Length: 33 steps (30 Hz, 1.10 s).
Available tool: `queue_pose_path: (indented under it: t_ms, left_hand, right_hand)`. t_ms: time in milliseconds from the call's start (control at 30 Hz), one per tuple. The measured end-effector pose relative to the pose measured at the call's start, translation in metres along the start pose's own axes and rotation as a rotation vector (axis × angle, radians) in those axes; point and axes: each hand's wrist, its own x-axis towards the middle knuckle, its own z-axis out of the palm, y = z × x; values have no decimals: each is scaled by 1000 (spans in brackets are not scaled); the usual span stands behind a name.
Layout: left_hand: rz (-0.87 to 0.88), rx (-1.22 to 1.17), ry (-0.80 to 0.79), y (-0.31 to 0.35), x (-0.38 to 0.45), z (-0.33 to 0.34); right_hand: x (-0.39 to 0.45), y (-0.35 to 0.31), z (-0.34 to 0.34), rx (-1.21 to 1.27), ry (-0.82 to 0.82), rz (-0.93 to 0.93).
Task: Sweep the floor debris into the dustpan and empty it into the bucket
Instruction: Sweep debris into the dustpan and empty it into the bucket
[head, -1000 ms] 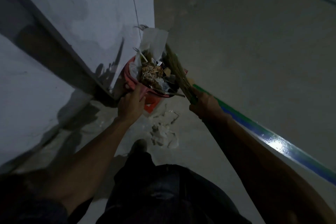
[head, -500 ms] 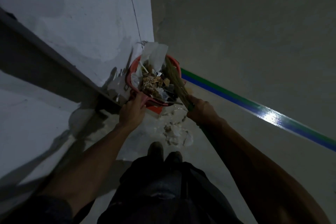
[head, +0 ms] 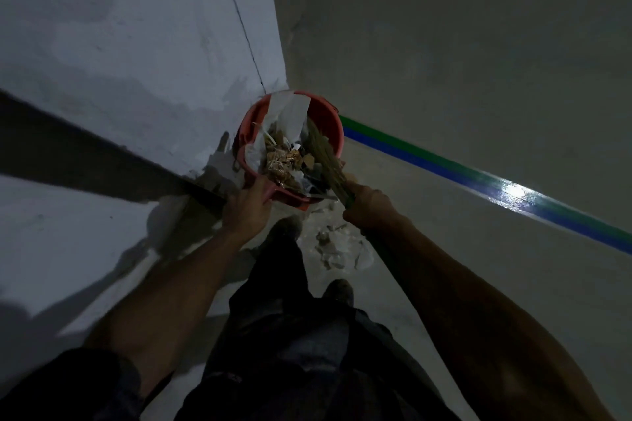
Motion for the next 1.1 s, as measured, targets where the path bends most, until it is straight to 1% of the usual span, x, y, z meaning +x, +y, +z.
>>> queue_pose_path:
  t_ms: [167, 233, 400, 467, 567, 633, 700, 800, 900, 1000, 1100]
  left_hand:
    - [62, -2, -114, -15, 72, -7]
    - [53, 14, -142, -19, 103, -11]
    - [24, 96, -237, -22, 186, -13]
    - [1, 134, -289, -22, 220, -11]
    - [-42, 213, -364, -18, 268, -4]
    - [-34, 299, -401, -19, 293, 7]
    - [7, 382, -430, -23, 308, 17]
    - [66, 456, -471, -33, 315, 32]
    - [61, 483, -468, -39, 311, 40]
    - [67, 539, -482, -36, 303, 41]
    - [57, 493, -484, -32, 296, 36]
  right_hand:
    - [64, -19, -8, -8, -16, 116]
    - [93, -28, -13, 18, -46, 132]
    - [175, -51, -29, -58, -41, 162]
    - [208, -58, -31, -79, -69, 177]
    - [250, -59, -28, -71, -81, 223]
    - [269, -53, -19, -85, -68, 237]
    - [278, -44, -7, -101, -51, 243]
    - [277, -27, 8, -58, -26, 271]
    - [268, -13, 19, -3, -14, 285]
    - [256, -6, 27, 40, 17, 254]
    - [241, -8, 35, 94, 43, 250]
